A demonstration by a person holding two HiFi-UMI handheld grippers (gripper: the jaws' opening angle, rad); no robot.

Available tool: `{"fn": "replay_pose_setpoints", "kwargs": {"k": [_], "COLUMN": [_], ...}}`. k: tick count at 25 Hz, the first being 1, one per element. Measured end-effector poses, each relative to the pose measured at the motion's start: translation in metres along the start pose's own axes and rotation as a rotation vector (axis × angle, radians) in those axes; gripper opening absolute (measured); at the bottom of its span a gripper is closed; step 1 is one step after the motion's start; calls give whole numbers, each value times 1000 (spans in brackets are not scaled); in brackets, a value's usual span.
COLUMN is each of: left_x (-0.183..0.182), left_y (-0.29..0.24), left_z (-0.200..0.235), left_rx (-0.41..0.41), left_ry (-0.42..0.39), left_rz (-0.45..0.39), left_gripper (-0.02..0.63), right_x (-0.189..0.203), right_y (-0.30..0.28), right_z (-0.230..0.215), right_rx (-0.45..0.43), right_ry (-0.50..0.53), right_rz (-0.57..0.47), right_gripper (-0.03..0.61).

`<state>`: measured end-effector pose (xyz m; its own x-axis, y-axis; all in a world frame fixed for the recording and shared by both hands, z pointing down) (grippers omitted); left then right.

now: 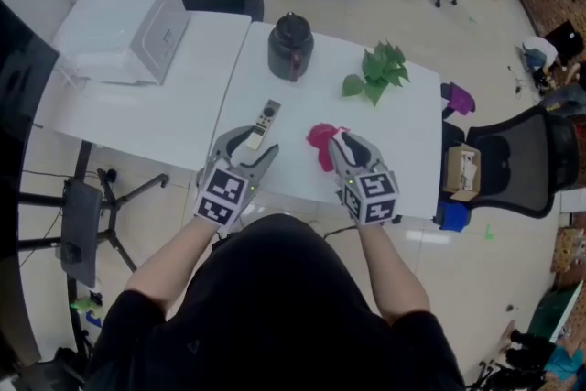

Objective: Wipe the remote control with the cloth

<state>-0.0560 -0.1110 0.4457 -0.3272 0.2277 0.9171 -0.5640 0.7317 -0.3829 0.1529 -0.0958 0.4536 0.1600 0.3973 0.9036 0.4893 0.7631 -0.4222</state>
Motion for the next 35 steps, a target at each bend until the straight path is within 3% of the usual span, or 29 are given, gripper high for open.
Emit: {"fn": "replay_pose_setpoints", "kwargs": {"k": [7, 15, 35], "left_x": [-40, -55, -55], "left_y": [11, 23, 27], "left_z": [-11, -24, -31], "left_rx": [29, 61, 73], "left_ry": [-82, -147, -155], "left_rz": [-106, -164, -179], "left_gripper": [163, 2, 0], "right_x": [-45, -58, -54], "right_y": [39, 47, 40], "right_z": [36, 61, 78], "right_rx": [-41, -83, -123], "right_ry": [35, 54, 67], "right_rz": [-157, -215, -186], "right_gripper": [20, 9, 6]}}
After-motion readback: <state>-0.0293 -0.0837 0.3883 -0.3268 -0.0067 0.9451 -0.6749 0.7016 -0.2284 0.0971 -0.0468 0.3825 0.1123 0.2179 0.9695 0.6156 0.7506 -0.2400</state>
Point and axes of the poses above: the fingertips, and each gripper's own axes: y backward along the fingers, z to its left, x out of its underside, the point moved 6 cm from there along y, backward along the fingers, and after that the axes turned 7 degrees about -x, right-handed, at the moved point
